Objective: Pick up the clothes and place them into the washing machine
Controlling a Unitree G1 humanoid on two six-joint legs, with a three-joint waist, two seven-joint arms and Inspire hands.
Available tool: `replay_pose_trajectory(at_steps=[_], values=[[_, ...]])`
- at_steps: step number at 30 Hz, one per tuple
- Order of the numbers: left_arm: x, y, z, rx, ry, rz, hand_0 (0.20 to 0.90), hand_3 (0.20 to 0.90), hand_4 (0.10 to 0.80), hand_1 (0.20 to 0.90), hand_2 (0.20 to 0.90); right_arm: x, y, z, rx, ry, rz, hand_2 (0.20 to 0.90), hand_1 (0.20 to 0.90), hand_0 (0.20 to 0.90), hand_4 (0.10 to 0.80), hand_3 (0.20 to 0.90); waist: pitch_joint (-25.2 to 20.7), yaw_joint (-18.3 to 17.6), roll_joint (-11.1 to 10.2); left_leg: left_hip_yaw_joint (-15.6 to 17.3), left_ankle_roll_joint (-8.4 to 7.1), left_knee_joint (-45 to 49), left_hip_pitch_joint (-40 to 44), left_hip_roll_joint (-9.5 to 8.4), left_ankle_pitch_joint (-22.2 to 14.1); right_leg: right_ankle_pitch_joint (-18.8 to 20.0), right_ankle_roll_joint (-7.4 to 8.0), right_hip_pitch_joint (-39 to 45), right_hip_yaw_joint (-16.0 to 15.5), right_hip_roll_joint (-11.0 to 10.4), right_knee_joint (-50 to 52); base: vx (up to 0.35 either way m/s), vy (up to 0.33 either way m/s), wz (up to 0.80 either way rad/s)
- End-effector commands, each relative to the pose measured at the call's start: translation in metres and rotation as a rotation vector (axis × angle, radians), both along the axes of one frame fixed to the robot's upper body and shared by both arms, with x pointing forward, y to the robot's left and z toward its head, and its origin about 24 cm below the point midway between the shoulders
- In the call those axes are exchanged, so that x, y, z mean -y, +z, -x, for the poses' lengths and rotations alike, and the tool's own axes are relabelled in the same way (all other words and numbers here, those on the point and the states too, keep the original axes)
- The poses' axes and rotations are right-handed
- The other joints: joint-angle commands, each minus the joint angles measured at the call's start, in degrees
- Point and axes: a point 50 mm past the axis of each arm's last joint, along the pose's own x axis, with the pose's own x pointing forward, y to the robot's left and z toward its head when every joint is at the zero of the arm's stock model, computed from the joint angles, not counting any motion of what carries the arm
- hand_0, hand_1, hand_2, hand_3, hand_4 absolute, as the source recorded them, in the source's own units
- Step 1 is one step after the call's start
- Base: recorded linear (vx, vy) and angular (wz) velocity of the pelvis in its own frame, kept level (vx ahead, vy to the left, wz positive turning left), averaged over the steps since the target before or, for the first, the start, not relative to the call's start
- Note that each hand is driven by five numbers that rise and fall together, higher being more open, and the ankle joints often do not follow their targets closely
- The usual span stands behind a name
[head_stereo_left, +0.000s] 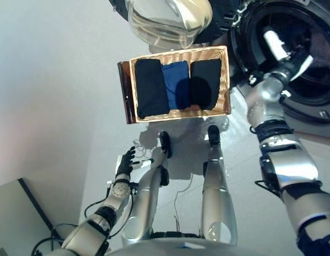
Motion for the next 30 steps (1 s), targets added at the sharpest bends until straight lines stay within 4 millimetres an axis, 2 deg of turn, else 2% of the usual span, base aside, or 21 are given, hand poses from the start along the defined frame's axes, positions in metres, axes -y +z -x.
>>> replay_pose_trajectory(at_steps=[1,2,6,12,13,14,18,22,30], values=[[-0.024,-0.005,0.011,0.002,0.088,-0.079,0.900,0.900,0.800,0.900,0.900,-0.008,0.037,0.005,0.126,-0.009,0.167,0.900,0.900,0.900,0.800,0.900,-2.7,1.0,0.0,-1.4,-6.79,3.2,-4.8,3.15,-1.7,-3.7,-3.98,0.7,-3.7,1.7,3.6,-0.007,-0.007,0.03],[-0.025,-0.003,0.010,0.013,0.094,-0.090,0.900,0.900,0.800,0.900,0.900,-0.017,0.028,0.003,0.086,0.001,0.229,0.900,0.900,0.900,0.800,0.900,-2.5,1.0,-0.2,-1.4,-6.83,3.2,-4.8,3.23,-1.5,-3.7,-4.02,0.8,-3.7,1.8,3.6,0.000,0.000,0.00],[-0.027,0.000,0.008,0.029,0.104,-0.105,0.900,0.900,0.800,0.900,0.900,-0.032,0.019,0.002,0.047,0.018,0.322,0.900,0.900,0.900,0.800,0.900,-2.2,1.0,-0.7,-1.4,-6.78,3.0,-4.9,3.31,-1.4,-3.4,-4.03,0.8,-3.9,1.9,3.2,0.000,0.000,0.00],[-0.026,0.007,0.003,0.083,0.104,-0.124,0.900,0.900,0.800,0.900,0.900,-0.049,0.006,0.002,-0.056,0.004,0.668,0.900,0.900,0.900,0.800,0.900,-1.9,1.1,-1.1,-1.5,-6.61,3.1,-5.2,3.43,-1.3,-3.1,-3.91,0.8,-4.1,1.7,2.8,0.000,0.000,0.00],[-0.028,0.008,0.002,0.089,0.107,-0.130,0.900,0.900,0.800,0.900,0.900,-0.051,0.005,0.002,-0.084,-0.009,0.795,0.900,0.900,0.900,0.800,0.900,-1.9,1.2,-1.2,-1.6,-6.65,3.1,-5.2,3.45,-1.3,-3.1,-3.95,0.8,-4.1,1.7,2.8,0.000,0.000,0.00],[-0.028,0.008,0.002,0.089,0.107,-0.130,0.900,0.900,0.800,0.900,0.900,-0.051,0.005,0.002,-0.084,-0.009,0.796,0.900,0.900,0.900,0.800,0.900,-1.9,1.2,-1.2,-1.6,-6.65,3.1,-5.2,3.45,-1.3,-3.2,-3.95,0.8,-4.2,1.7,2.8,0.000,0.000,0.00],[-0.031,0.011,-0.001,0.101,0.108,-0.141,0.900,0.900,0.800,0.900,0.900,-0.050,0.003,-0.002,-0.168,-0.037,1.015,0.900,0.900,0.900,0.800,0.900,-2.0,1.4,-1.5,-1.7,-6.70,3.1,-5.2,3.41,-1.3,-3.1,-3.91,0.7,-4.1,1.7,2.7,0.000,0.000,0.00],[-0.031,0.012,-0.003,0.105,0.102,-0.143,0.900,0.900,0.800,0.900,0.900,-0.048,0.002,-0.004,-0.223,-0.065,1.154,0.900,0.900,0.900,0.800,0.900,-1.8,1.5,-1.5,-1.7,-6.75,2.9,-5.1,3.37,-1.2,-3.1,-3.90,0.8,-4.2,1.7,2.6,0.000,0.000,0.00],[-0.031,0.014,-0.006,0.107,0.100,-0.137,0.900,0.900,0.800,0.900,0.900,-0.050,-0.005,-0.010,-0.363,-0.109,1.587,0.900,0.900,0.900,0.800,0.900,-1.6,1.9,-1.9,-1.8,-6.70,2.8,-5.5,3.33,-1.1,-3.0,-3.89,0.3,-4.3,1.7,2.7,0.000,0.000,0.00]])
